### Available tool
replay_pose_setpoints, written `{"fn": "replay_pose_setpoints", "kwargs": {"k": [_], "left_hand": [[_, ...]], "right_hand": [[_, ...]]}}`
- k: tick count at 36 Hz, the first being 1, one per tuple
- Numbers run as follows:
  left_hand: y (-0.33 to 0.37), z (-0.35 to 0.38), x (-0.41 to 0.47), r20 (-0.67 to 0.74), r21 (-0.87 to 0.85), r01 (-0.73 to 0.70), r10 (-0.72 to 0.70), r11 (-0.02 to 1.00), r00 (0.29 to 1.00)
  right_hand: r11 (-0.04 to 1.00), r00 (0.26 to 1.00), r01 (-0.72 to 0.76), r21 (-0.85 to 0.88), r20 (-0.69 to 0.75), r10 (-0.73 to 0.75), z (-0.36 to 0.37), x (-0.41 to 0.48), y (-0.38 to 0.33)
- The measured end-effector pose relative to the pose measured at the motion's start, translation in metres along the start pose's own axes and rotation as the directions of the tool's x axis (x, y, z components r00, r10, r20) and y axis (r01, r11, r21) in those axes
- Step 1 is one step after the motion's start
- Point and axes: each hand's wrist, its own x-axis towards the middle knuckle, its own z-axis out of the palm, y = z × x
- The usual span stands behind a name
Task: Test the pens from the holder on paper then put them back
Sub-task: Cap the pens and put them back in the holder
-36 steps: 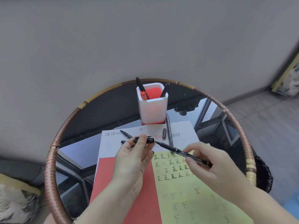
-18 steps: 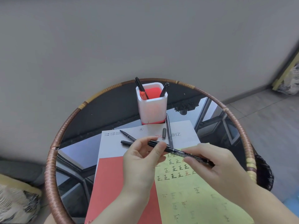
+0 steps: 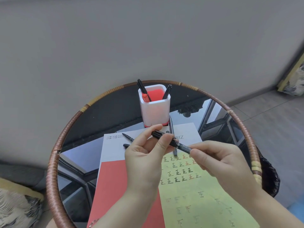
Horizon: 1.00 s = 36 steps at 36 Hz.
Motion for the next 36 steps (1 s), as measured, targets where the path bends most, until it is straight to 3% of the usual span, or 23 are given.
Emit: {"fn": "replay_pose_setpoints", "kwargs": {"k": [2,4,6,8,11,16,19,24,32,34,36], "left_hand": [[0.004,-0.002,0.000,0.052,-0.008,-0.040,0.040,0.999,0.998],[0.008,-0.005,0.002,0.091,-0.002,-0.072,0.072,0.997,0.993],[0.011,-0.011,0.007,0.063,0.054,-0.095,0.091,0.994,0.994],[0.015,-0.018,0.014,-0.008,0.114,-0.135,0.137,0.984,0.991],[0.026,-0.028,0.025,-0.092,0.159,-0.293,0.310,0.943,0.946],[0.049,-0.028,0.038,-0.064,0.222,-0.599,0.625,0.769,0.778],[0.059,-0.018,0.049,-0.013,0.243,-0.684,0.707,0.688,0.707],[0.059,-0.003,0.082,0.081,0.408,-0.628,0.659,0.662,0.748],[0.031,0.013,0.121,0.245,0.742,-0.420,0.371,0.523,0.896],[0.025,0.013,0.119,0.264,0.764,-0.409,0.335,0.499,0.904],[0.022,0.011,0.108,0.293,0.741,-0.484,0.426,0.465,0.856]], "right_hand": [[0.948,0.971,-0.218,0.233,0.153,0.186,-0.001,0.003,0.000],[0.890,0.921,-0.347,0.295,0.285,0.265,0.002,0.008,-0.001],[0.948,0.932,-0.292,0.123,0.259,0.254,0.006,0.014,-0.001],[0.970,0.981,-0.114,-0.215,0.130,0.144,0.009,0.025,0.002],[0.815,0.999,-0.051,-0.577,-0.018,0.050,0.009,0.046,0.010],[0.563,0.983,-0.113,-0.818,-0.009,0.184,0.021,0.073,0.031],[0.521,0.970,-0.148,-0.841,-0.021,0.241,0.028,0.078,0.041],[0.535,0.970,-0.164,-0.829,-0.036,0.241,0.034,0.077,0.042],[0.697,0.942,-0.294,-0.654,-0.074,0.328,0.023,0.073,0.030],[0.717,0.946,-0.285,-0.636,-0.067,0.317,0.015,0.069,0.030],[0.730,0.948,-0.280,-0.623,-0.057,0.314,0.006,0.065,0.031]]}}
